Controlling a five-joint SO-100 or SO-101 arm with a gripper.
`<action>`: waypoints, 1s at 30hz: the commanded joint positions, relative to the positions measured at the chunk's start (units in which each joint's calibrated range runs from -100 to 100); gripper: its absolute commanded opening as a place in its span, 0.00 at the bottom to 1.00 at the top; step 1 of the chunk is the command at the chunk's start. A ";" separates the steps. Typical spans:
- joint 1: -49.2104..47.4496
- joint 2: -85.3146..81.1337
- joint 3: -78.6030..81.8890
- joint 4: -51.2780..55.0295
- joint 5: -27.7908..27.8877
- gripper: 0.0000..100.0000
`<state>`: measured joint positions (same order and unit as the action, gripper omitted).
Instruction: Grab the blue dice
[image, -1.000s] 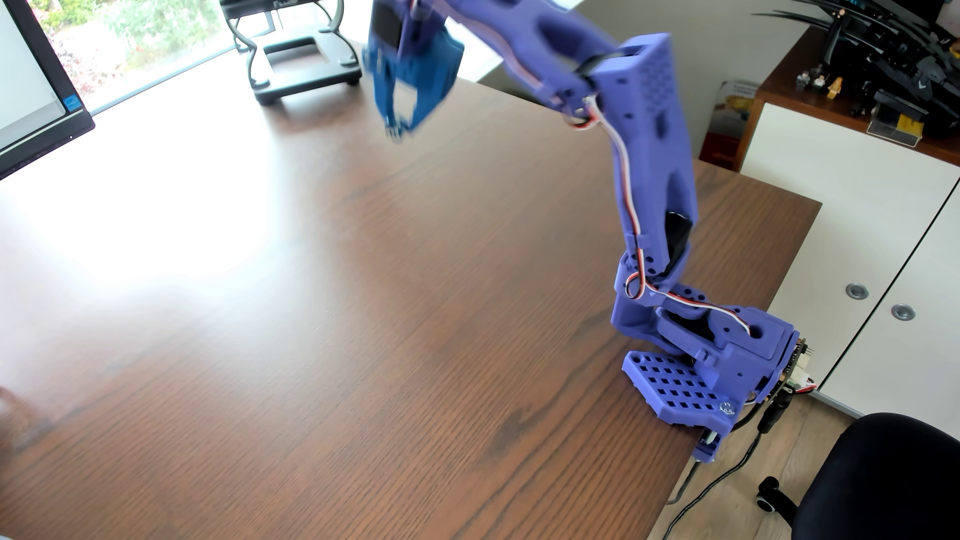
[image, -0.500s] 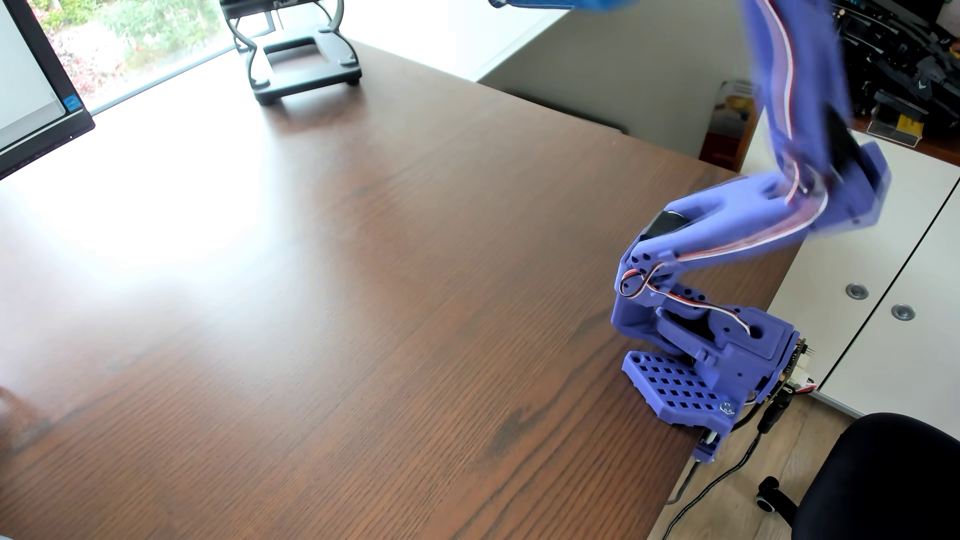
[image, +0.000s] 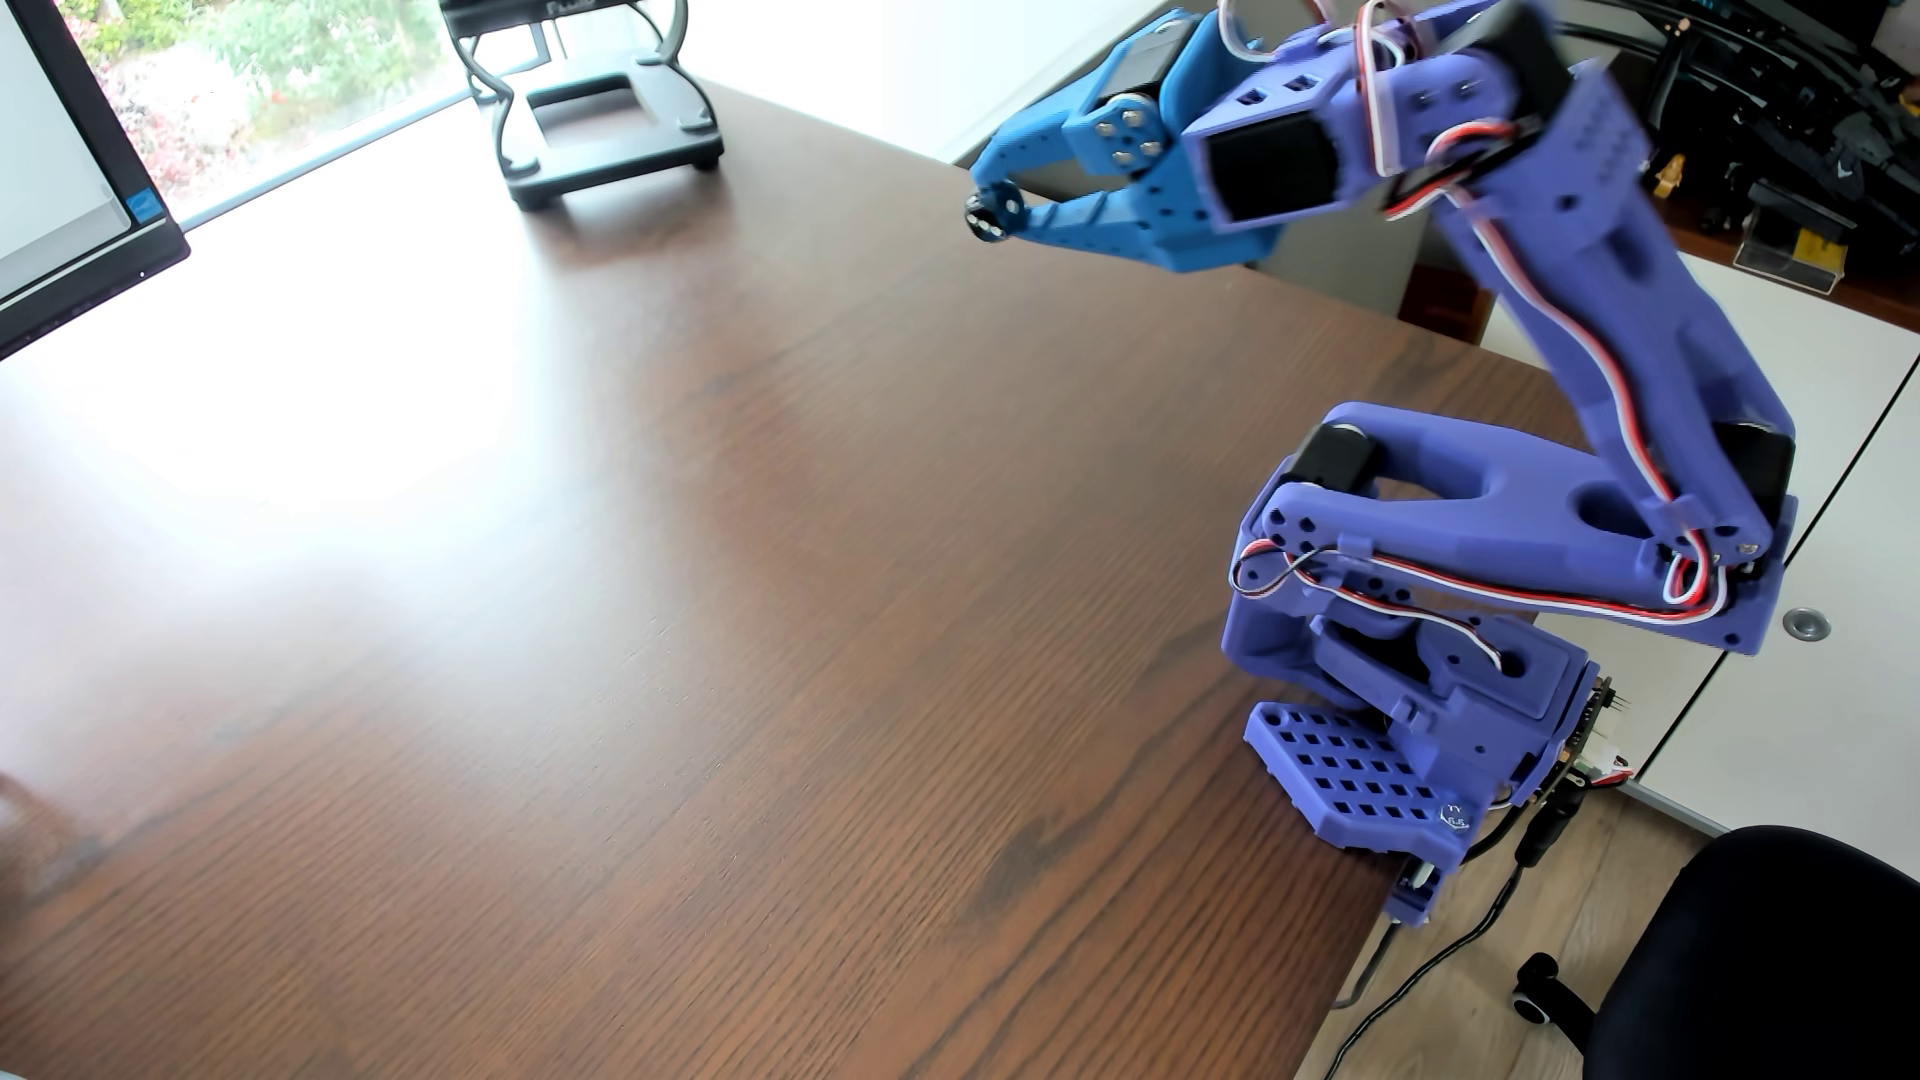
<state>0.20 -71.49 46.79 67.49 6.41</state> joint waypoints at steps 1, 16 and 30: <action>5.20 0.04 1.22 -8.02 -0.31 0.01; 3.15 -0.63 0.68 -3.06 -0.20 0.07; 3.64 -0.63 1.22 -2.98 -0.04 0.19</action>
<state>3.70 -71.57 48.41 64.62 6.25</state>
